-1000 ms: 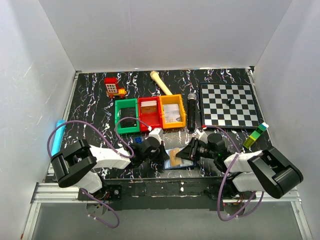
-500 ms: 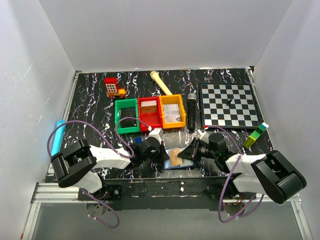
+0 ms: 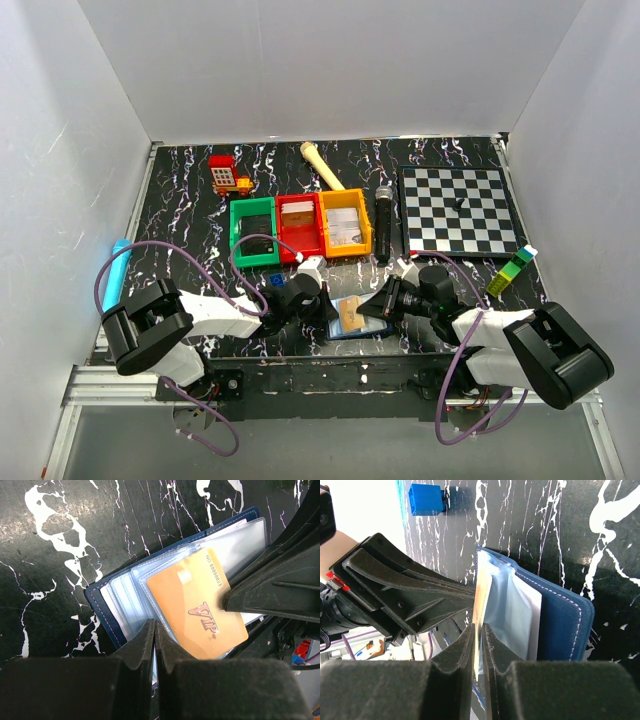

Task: Take the credit cards out of the card holder
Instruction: Remove the credit card from the card holder.

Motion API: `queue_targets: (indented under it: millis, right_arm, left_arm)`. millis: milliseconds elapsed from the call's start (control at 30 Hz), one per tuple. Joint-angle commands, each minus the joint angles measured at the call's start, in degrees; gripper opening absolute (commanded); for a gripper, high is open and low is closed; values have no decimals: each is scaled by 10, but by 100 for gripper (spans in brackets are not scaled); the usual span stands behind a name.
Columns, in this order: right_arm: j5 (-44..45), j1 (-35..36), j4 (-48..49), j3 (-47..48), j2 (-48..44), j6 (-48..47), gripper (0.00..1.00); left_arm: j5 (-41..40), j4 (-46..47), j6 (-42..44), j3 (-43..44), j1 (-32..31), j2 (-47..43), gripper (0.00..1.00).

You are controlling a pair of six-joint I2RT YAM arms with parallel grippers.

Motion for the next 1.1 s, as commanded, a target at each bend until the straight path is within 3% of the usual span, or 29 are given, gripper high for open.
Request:
queue_targets:
  millis: [0,300,1067]
  right_arm:
    - [-3,-5,19,-1,-12,-3,17]
    - [-2,-11,7,-3,-22,-5,24]
    - [-7,-29,-21,-5,-51,-11,1]
  left_arm:
    - [-17,-93,10,-17,-4,10,0]
    - [-18,-93,6,-20,-4,8,0]
    - [-25,-91,0,-32,-4,0,0]
